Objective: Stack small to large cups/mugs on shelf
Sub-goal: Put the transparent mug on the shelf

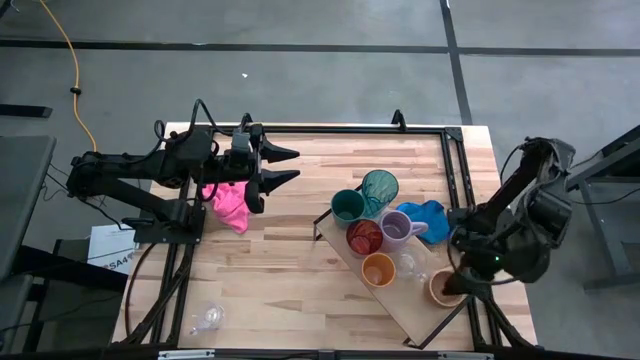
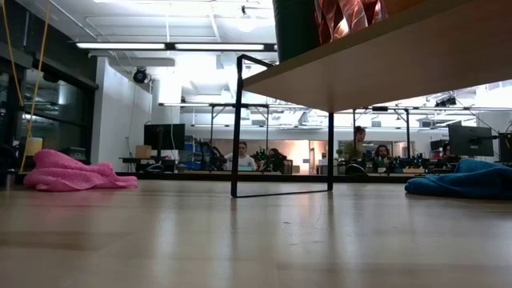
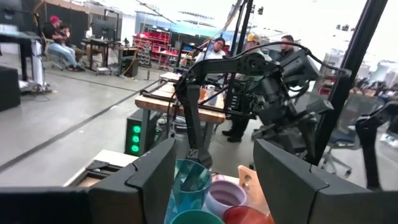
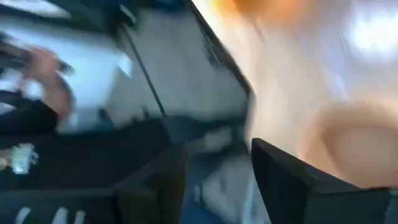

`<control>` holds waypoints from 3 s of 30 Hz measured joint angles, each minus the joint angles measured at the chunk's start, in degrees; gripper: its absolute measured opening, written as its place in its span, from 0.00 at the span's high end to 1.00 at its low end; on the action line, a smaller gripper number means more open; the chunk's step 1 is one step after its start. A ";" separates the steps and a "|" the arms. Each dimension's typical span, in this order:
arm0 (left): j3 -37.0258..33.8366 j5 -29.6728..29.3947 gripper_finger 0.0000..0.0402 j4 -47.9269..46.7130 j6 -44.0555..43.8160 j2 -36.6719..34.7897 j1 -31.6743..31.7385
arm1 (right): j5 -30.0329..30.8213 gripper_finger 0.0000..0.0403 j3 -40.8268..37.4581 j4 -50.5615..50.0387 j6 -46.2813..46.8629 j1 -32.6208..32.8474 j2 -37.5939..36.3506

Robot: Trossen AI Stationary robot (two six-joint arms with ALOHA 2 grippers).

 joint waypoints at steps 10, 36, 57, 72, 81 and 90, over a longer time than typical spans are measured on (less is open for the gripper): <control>0.00 9.05 0.49 -0.02 -9.10 -0.07 -0.02 | 16.19 0.58 -0.07 8.58 -40.62 -17.88 -0.03; 0.00 4.46 0.49 -13.57 -5.56 -5.61 -4.50 | -7.07 0.71 -0.24 21.56 -78.02 -59.17 0.20; 0.00 3.50 0.49 -12.14 -6.10 -7.23 -4.50 | -15.74 1.00 -29.59 45.32 -76.23 -61.34 -29.19; 0.00 3.37 0.49 -13.60 -6.80 -7.82 -4.50 | -18.54 1.00 -29.00 42.79 -72.98 -61.31 -28.61; 0.00 2.92 0.49 -19.86 -11.86 -6.70 -4.50 | -18.56 1.00 -28.98 41.58 -73.09 -61.31 -28.53; 0.02 6.40 0.49 -39.83 -30.02 1.22 -17.47 | -18.58 1.00 -28.96 39.82 -75.04 -61.31 -27.44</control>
